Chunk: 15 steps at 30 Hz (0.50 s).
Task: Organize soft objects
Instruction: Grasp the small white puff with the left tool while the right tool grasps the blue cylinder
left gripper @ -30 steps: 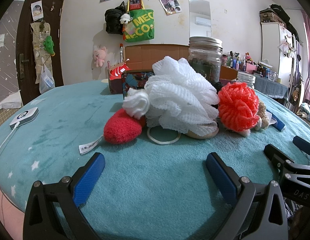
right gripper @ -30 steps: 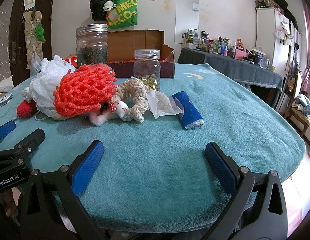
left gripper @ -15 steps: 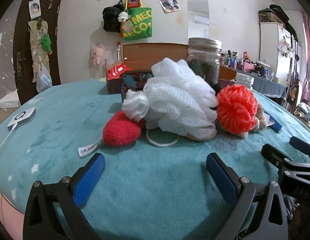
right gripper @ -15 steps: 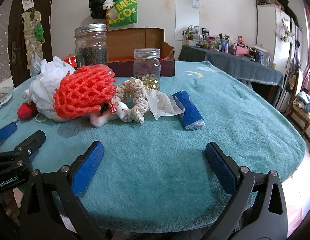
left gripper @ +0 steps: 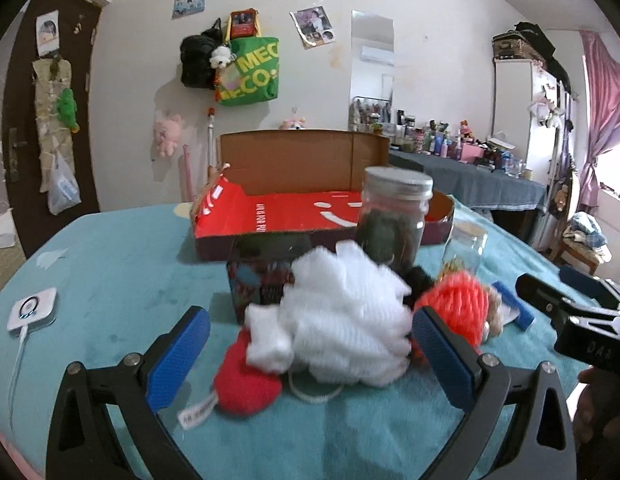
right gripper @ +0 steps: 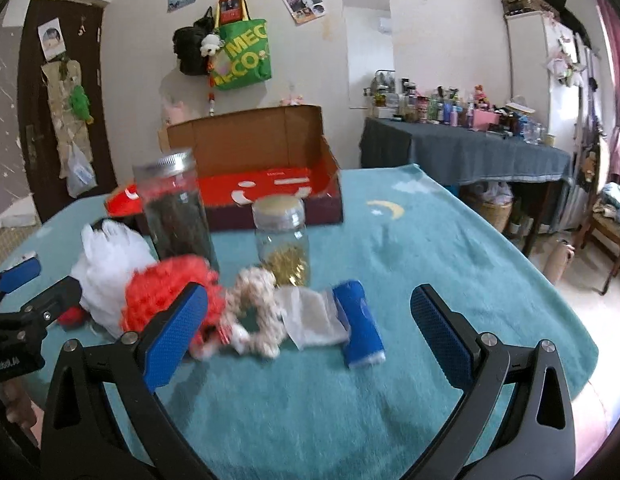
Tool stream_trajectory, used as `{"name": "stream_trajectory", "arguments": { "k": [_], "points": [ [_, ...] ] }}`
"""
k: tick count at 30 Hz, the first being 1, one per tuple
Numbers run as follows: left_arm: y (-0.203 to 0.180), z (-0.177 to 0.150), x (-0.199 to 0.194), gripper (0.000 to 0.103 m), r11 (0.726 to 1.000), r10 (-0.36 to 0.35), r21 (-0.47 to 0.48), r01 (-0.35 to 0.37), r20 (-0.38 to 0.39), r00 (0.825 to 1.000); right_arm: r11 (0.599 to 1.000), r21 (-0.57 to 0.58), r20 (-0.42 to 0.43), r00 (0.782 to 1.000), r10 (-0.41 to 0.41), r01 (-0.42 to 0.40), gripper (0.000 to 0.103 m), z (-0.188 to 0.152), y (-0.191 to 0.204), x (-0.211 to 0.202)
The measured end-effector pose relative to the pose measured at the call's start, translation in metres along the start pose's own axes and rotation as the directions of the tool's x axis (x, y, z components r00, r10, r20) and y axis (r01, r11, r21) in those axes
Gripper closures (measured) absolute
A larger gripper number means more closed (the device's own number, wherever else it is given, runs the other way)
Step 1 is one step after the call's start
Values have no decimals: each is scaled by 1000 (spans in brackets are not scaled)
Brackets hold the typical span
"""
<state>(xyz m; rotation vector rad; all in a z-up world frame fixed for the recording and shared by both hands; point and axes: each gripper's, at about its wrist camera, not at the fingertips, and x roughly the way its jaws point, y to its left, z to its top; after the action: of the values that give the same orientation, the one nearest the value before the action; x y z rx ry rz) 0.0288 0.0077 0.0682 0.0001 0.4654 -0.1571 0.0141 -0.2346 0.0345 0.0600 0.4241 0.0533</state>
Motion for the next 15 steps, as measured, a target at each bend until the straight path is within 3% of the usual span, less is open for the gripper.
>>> {"name": "stream_trajectory", "arguments": {
  "k": [4, 8, 15],
  "points": [
    [1, 12, 11, 0, 999, -37, 15, 38, -41, 998, 999, -6, -37, 998, 54, -54, 0, 12, -1, 13],
    [12, 19, 19, 0, 998, -57, -13, 56, -95, 994, 999, 21, -97, 994, 49, -48, 0, 18, -11, 30],
    [38, 18, 20, 0, 1000, -3, -5, 2, -183, 983, 998, 69, -191, 981, 20, -7, 0, 15, -38, 46]
  ]
}}
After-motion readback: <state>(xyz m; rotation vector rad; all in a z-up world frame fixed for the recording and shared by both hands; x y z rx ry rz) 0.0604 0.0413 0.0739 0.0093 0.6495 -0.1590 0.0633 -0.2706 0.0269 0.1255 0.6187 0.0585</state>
